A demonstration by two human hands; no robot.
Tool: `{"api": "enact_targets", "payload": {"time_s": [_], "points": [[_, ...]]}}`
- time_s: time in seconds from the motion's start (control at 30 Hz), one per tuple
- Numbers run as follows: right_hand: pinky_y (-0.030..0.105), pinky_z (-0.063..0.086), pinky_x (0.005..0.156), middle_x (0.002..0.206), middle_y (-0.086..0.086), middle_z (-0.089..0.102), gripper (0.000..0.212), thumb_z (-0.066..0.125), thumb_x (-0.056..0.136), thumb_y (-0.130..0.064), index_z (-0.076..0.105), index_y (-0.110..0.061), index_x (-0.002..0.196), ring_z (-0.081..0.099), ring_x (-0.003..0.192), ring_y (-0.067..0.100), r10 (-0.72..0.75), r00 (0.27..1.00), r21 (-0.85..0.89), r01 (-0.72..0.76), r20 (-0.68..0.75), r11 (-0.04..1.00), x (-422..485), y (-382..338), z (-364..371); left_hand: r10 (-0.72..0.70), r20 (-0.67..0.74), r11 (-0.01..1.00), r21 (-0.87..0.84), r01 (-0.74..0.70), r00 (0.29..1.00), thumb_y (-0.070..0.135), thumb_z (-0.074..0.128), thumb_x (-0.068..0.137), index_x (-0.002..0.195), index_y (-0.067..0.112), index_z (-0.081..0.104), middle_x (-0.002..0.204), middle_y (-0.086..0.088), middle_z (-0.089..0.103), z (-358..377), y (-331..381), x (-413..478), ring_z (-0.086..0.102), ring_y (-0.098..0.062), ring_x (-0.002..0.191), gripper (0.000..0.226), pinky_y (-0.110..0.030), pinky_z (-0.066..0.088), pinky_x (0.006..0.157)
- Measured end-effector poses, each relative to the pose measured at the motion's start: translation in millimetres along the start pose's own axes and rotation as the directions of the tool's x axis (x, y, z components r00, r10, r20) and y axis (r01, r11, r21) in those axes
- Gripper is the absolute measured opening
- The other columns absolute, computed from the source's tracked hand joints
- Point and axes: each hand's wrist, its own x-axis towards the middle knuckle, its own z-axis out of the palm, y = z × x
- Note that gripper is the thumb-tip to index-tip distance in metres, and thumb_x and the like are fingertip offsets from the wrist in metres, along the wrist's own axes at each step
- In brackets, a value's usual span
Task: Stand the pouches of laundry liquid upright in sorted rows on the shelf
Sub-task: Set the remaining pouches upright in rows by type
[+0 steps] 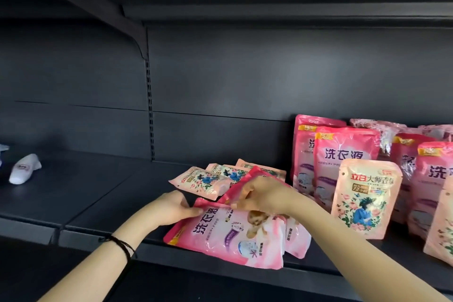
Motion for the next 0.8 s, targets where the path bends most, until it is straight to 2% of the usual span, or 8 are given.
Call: {"api": "enact_targets", "payload": {"time_s": [0.13, 0.23, 0.4, 0.53, 0.6, 0.63, 0.7, 0.8], "points": [[0.026, 0.05, 0.079, 0.091, -0.01, 0.066, 0.034, 0.067, 0.08, -0.054, 0.071, -0.022, 0.091, 0.061, 0.09, 0.011, 0.024, 0.999, 0.029, -0.025, 0.042, 0.999, 14.8, -6.1, 2.5, -0.017, -0.024, 0.971, -0.237, 0.011, 1.0, 0.041, 0.074, 0.078, 0.091, 0.012, 0.072, 0.097, 0.002, 0.068, 3.3, -2.1, 7.6, 0.06, -0.01, 0.09, 0.033, -0.025, 0.047, 0.078], [0.019, 0.042, 0.067, 0.078, -0.018, 0.058, 0.022, 0.069, 0.082, -0.048, 0.067, -0.026, 0.085, 0.055, 0.081, 0.006, 0.021, 0.998, 0.08, -0.026, 0.061, 0.996, 25.6, -7.8, 6.4, -0.001, -0.006, 0.941, -0.337, -0.001, 1.0, 0.028, 0.076, 0.079, 0.082, 0.014, 0.067, 0.083, 0.004, 0.065, 2.0, 0.0, 11.3, 0.057, -0.009, 0.08, 0.017, -0.022, 0.042, 0.062], [0.029, 0.048, 0.081, 0.09, -0.003, 0.069, 0.04, 0.067, 0.081, -0.052, 0.07, -0.015, 0.095, 0.06, 0.085, 0.013, 0.054, 0.996, 0.166, -0.065, 0.068, 0.984, 46.8, -7.6, 16.0, 0.025, -0.093, 0.793, -0.605, -0.076, 0.995, -0.002, 0.074, 0.076, 0.076, 0.012, 0.061, 0.079, -0.004, 0.065, 3.7, 9.8, 19.8, 0.06, -0.018, 0.079, 0.019, -0.027, 0.049, 0.069], [0.018, 0.037, 0.047, 0.053, -0.007, 0.054, 0.036, 0.065, 0.089, -0.038, 0.056, -0.014, 0.064, 0.047, 0.044, 0.003, 0.098, 0.992, 0.352, -0.12, 0.081, 0.928, 51.2, -5.5, 10.1, 0.172, -0.2, 0.737, -0.624, -0.26, 0.965, -0.009, 0.069, 0.077, 0.071, 0.01, 0.06, 0.07, -0.001, 0.064, -10.6, 30.9, 23.1, 0.061, -0.012, 0.071, 0.021, -0.015, 0.05, 0.063], [0.019, 0.043, 0.042, 0.055, -0.003, 0.063, 0.026, 0.069, 0.088, -0.027, 0.061, -0.01, 0.07, 0.052, 0.041, 0.005, 0.103, 0.989, 0.574, -0.144, 0.103, 0.806, 50.1, -2.0, 5.6, 0.218, -0.27, 0.746, -0.574, -0.338, 0.938, -0.004, 0.07, 0.079, 0.069, 0.012, 0.061, 0.066, 0.002, 0.063, -19.7, 43.4, 21.8, 0.06, -0.009, 0.068, 0.021, -0.016, 0.048, 0.061], [0.029, 0.056, 0.055, 0.069, 0.006, 0.071, 0.022, 0.07, 0.086, -0.024, 0.066, -0.004, 0.079, 0.061, 0.055, 0.013, 0.093, 0.991, 0.668, -0.136, 0.1, 0.731, 50.1, 0.8, 4.2, 0.244, -0.31, 0.743, -0.549, -0.382, 0.919, -0.001, 0.072, 0.078, 0.069, 0.013, 0.061, 0.067, 0.004, 0.063, -23.6, 47.7, 20.7, 0.06, -0.008, 0.068, 0.02, -0.017, 0.046, 0.061], [0.054, 0.048, 0.094, 0.099, 0.019, 0.071, 0.025, 0.071, 0.085, -0.019, 0.069, 0.004, 0.094, 0.063, 0.088, 0.03, 0.077, 0.996, 0.78, -0.075, 0.035, 0.622, 46.3, 4.3, 2.8, 0.287, -0.384, 0.722, -0.516, -0.461, 0.878, 0.006, 0.074, 0.078, 0.073, 0.014, 0.064, 0.074, 0.006, 0.066, -27.7, 50.8, 18.6, 0.06, -0.004, 0.069, 0.014, -0.016, 0.045, 0.057], [0.062, 0.039, 0.102, 0.115, 0.021, 0.067, 0.034, 0.072, 0.084, -0.02, 0.068, 0.007, 0.104, 0.062, 0.107, 0.042, 0.051, 0.998, 0.848, 0.009, -0.043, 0.529, 38.2, 7.1, 4.0, 0.259, -0.447, 0.71, -0.513, -0.483, 0.856, 0.02, 0.077, 0.077, 0.096, 0.026, 0.063, 0.103, 0.015, 0.063, -28.3, 45.8, 11.8, 0.057, 0.002, 0.096, 0.024, -0.025, 0.052, 0.051]]}}
